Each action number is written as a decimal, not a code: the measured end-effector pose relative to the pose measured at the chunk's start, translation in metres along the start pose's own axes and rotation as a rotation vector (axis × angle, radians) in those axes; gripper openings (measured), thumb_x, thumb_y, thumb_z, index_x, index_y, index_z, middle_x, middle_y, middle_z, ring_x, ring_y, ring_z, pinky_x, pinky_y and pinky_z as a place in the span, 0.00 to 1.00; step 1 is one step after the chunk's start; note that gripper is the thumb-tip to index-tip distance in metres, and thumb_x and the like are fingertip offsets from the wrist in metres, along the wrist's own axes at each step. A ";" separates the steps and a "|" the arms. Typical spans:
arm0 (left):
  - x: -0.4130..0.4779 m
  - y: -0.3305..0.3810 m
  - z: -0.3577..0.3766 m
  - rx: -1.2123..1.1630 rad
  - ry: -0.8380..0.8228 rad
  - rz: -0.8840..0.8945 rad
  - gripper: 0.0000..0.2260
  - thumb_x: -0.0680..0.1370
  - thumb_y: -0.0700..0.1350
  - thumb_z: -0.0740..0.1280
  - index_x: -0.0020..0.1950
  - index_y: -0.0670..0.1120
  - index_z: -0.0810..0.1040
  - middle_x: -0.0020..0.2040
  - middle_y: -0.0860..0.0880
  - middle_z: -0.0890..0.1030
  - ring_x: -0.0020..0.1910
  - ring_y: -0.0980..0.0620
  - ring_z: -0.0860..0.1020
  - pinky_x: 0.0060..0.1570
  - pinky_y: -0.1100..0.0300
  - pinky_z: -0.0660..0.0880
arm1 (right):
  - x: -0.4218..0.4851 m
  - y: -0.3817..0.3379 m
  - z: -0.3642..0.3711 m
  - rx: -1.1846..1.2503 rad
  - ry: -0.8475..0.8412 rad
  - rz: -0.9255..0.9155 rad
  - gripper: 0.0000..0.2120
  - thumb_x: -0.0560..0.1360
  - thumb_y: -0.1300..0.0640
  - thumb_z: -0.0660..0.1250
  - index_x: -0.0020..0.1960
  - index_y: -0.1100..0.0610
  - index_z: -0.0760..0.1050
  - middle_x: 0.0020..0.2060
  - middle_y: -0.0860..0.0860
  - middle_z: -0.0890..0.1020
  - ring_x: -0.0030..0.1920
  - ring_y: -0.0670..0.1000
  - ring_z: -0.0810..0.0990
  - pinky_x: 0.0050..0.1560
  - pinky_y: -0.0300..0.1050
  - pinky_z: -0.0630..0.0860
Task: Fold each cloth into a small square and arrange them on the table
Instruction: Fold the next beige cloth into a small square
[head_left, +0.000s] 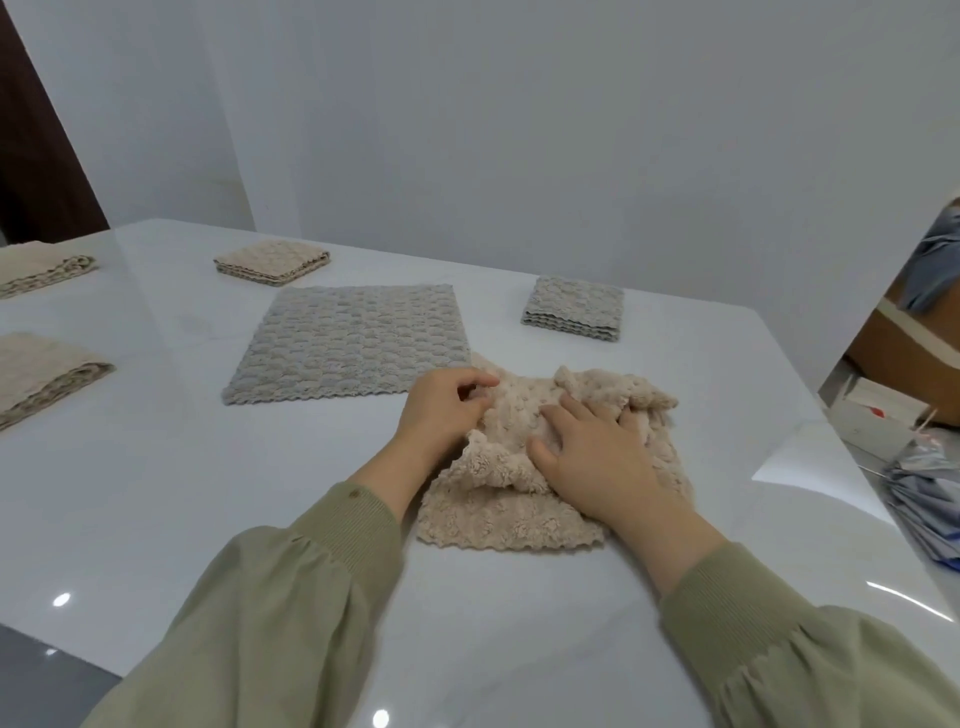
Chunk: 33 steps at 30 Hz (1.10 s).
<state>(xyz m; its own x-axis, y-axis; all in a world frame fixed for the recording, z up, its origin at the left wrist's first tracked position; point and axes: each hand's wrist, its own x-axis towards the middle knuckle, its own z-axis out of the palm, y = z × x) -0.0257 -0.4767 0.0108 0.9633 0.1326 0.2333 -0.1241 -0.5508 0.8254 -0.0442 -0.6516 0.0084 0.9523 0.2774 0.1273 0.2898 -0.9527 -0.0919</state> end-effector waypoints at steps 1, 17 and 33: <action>0.003 0.000 -0.001 0.008 0.046 0.016 0.09 0.74 0.39 0.70 0.52 0.48 0.84 0.45 0.52 0.81 0.43 0.57 0.75 0.47 0.66 0.71 | 0.002 -0.001 0.000 0.043 0.064 0.015 0.27 0.77 0.41 0.49 0.72 0.51 0.62 0.75 0.51 0.59 0.74 0.53 0.56 0.72 0.60 0.49; -0.008 0.016 0.000 0.712 -0.093 0.300 0.21 0.81 0.50 0.54 0.75 0.50 0.61 0.77 0.49 0.57 0.75 0.47 0.52 0.74 0.48 0.50 | 0.009 0.009 0.007 0.134 0.035 0.160 0.23 0.76 0.44 0.50 0.65 0.53 0.69 0.67 0.50 0.70 0.69 0.53 0.65 0.69 0.63 0.57; -0.053 0.029 0.017 0.456 -0.423 0.474 0.23 0.77 0.56 0.63 0.70 0.49 0.70 0.72 0.50 0.67 0.72 0.53 0.59 0.68 0.64 0.50 | -0.039 0.041 -0.009 0.257 0.376 0.308 0.08 0.75 0.57 0.58 0.50 0.58 0.74 0.47 0.53 0.77 0.51 0.56 0.71 0.51 0.49 0.66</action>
<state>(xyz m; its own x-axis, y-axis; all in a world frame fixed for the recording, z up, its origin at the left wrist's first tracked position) -0.0759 -0.5139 0.0138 0.8523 -0.4760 0.2167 -0.5229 -0.7665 0.3729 -0.0703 -0.7023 0.0088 0.9106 -0.1178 0.3962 0.0622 -0.9085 -0.4132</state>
